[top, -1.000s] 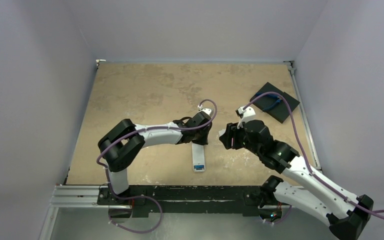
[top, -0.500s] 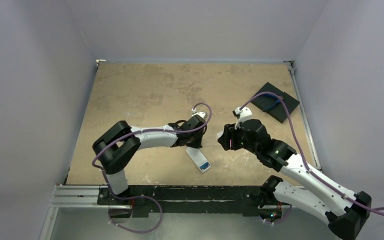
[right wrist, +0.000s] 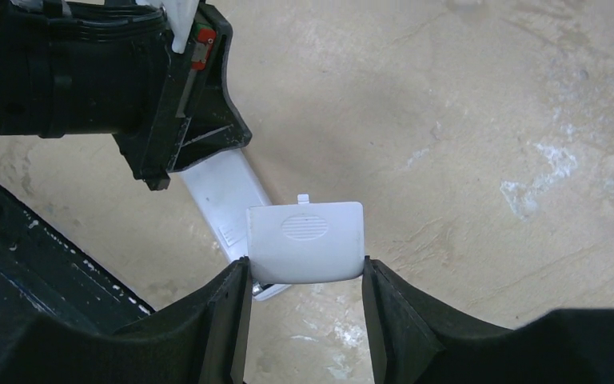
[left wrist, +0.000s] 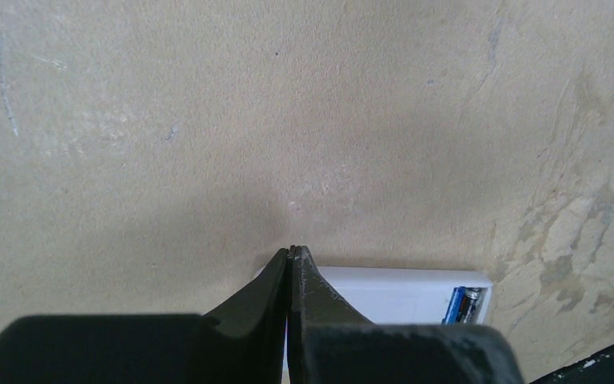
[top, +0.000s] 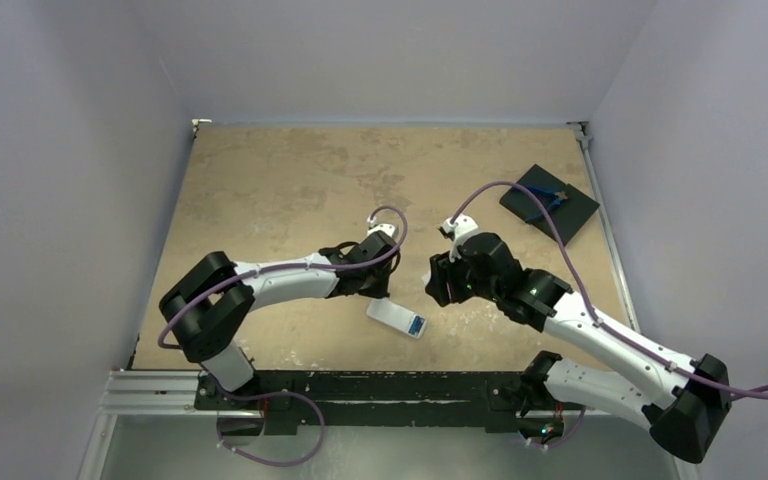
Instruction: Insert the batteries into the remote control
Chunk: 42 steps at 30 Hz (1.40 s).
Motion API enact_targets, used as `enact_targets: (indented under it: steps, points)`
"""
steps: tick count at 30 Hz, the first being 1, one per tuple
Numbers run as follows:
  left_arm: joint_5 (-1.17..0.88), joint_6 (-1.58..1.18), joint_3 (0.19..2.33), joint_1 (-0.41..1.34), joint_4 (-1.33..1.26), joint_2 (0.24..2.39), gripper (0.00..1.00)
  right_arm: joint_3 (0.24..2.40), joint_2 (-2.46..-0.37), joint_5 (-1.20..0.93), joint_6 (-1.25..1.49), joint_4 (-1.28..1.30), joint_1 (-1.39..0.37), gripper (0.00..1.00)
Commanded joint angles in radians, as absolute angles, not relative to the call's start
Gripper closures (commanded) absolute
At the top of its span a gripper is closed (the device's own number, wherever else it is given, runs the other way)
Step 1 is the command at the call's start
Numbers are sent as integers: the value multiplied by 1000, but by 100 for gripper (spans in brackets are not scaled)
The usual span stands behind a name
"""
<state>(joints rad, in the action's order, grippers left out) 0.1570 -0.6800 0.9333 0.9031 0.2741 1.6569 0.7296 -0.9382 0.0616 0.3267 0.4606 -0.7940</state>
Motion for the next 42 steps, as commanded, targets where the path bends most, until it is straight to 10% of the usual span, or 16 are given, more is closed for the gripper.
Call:
enact_targets:
  steps: [1, 7, 31, 42]
  points:
    - [200, -684, 930, 896, 304, 1563, 100, 836, -961, 29, 213, 475, -801, 78]
    - [233, -695, 920, 897, 357, 1465, 99, 943, -1027, 22, 66, 572, -801, 78]
    - [323, -766, 805, 897, 520, 1120, 35, 1058, -1205, -10, -159, 778, -873, 77]
    - [383, -756, 839, 897, 638, 967, 29, 1089, -1353, -23, -172, 820, -932, 77]
